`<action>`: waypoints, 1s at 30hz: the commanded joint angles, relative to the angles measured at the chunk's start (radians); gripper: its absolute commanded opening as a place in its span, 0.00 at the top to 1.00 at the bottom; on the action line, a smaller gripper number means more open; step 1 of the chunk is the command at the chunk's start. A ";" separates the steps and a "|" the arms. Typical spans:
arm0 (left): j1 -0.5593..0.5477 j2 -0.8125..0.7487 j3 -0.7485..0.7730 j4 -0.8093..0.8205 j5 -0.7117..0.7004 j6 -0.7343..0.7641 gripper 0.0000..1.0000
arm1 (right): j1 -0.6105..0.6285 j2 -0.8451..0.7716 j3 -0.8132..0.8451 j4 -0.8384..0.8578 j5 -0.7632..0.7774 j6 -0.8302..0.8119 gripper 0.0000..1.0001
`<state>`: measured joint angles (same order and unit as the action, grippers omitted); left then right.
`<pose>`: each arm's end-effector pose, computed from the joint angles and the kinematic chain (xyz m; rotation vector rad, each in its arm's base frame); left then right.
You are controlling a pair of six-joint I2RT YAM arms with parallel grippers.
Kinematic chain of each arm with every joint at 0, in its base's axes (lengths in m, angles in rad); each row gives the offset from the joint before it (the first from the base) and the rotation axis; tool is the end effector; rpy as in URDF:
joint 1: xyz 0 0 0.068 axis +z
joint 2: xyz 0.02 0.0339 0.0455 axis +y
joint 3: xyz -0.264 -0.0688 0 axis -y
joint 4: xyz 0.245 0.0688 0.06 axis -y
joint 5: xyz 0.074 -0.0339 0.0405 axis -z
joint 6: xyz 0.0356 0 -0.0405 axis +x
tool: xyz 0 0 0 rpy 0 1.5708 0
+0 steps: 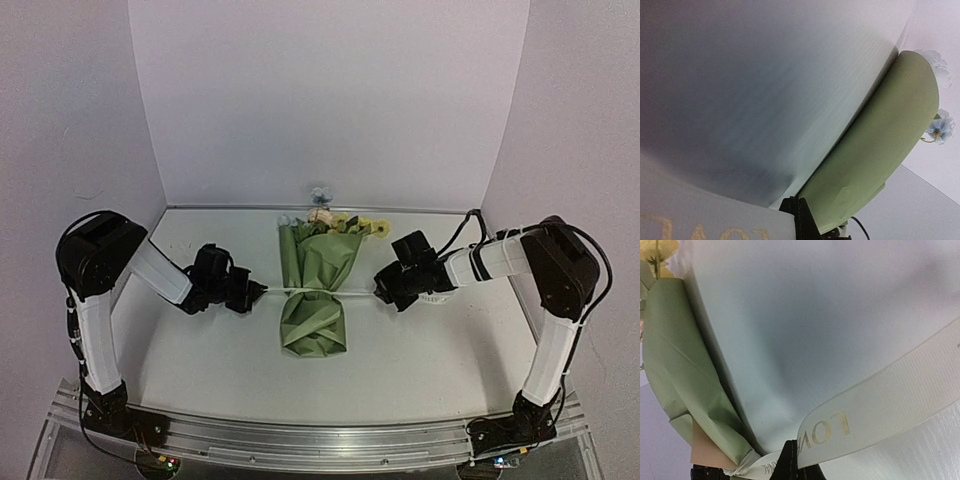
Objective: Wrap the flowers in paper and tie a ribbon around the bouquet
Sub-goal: Tie the ribbon around the folded bouquet.
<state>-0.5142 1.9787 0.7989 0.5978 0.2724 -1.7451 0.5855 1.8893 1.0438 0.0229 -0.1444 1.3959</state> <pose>0.3122 -0.1874 0.0927 -1.3386 2.2245 -1.4135 0.3175 0.2167 0.1406 0.9854 2.4901 0.9851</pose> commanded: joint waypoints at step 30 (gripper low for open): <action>0.367 -0.316 -0.266 -0.349 0.043 0.418 1.00 | 0.076 -0.431 -0.304 -0.288 0.430 -0.179 1.00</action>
<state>-0.3175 1.6427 0.5685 0.3816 0.4940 -1.4006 0.6119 1.5076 0.7374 0.0470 -0.0889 1.2650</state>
